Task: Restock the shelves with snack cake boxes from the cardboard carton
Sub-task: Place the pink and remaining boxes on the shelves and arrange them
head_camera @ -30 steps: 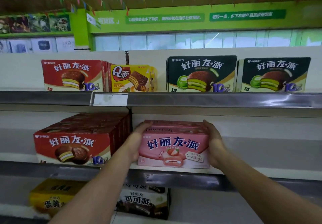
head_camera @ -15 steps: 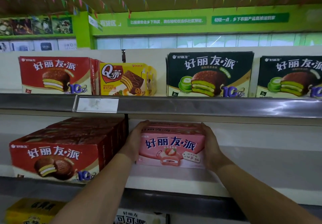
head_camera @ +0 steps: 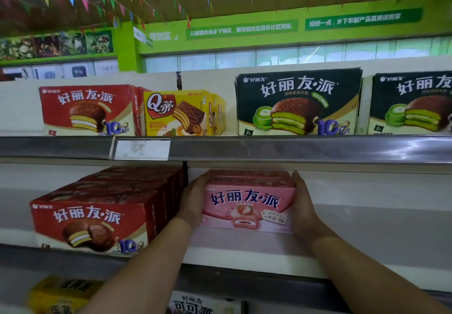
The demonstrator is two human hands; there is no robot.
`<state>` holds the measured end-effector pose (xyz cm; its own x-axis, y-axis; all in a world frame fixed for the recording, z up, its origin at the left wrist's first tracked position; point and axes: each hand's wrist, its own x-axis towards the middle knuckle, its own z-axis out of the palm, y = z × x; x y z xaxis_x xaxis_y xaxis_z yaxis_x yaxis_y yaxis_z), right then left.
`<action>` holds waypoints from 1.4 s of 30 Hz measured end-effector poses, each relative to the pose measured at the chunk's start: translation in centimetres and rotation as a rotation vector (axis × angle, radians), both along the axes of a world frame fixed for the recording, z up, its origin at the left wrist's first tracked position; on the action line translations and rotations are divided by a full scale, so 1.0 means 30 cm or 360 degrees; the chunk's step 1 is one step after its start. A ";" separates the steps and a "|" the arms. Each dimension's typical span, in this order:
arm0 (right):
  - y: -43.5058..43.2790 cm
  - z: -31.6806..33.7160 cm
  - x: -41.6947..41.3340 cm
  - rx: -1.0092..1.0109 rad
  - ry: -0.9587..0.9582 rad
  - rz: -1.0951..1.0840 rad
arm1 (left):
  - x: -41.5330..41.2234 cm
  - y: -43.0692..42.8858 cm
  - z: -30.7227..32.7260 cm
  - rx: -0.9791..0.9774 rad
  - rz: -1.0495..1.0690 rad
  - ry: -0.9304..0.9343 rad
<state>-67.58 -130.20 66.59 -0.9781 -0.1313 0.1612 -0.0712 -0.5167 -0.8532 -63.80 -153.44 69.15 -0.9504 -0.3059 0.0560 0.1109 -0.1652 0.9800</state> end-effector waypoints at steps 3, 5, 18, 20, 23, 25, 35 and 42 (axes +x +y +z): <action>0.005 0.015 0.042 0.0113 0.0022 -0.0078 | 0.030 -0.026 -0.028 -0.0126 0.0042 -0.0019; 0.004 0.035 0.083 0.0147 0.0042 -0.0245 | 0.088 -0.029 -0.026 -0.0242 0.0108 -0.0092; -0.184 0.020 0.376 0.0536 0.0460 -0.0862 | 0.524 -0.099 -0.048 -0.0620 0.0079 0.0220; -0.261 0.010 0.454 0.0629 0.0568 -0.0798 | 0.588 -0.144 -0.057 -0.0591 0.0055 0.0244; -0.392 -0.016 0.574 0.0783 0.0693 -0.0685 | 0.690 -0.225 -0.074 -0.0497 0.0030 0.0282; -0.486 -0.045 0.644 0.0834 0.0766 -0.0548 | 0.750 -0.285 -0.099 -0.0450 0.0035 0.0276; -1.017 -0.335 0.922 0.0957 0.0781 0.0009 | 1.147 -0.705 -0.352 -0.0480 0.0321 0.0139; -1.367 -0.622 1.166 0.1126 0.0687 0.0459 | 1.469 -1.045 -0.660 -0.0504 0.0484 -0.0286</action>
<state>-32.59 -171.22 47.93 -0.7639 -0.5731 0.2967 -0.4100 0.0758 -0.9089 -19.73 -184.79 49.36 -0.8234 -0.5664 0.0344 -0.0681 0.1588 0.9850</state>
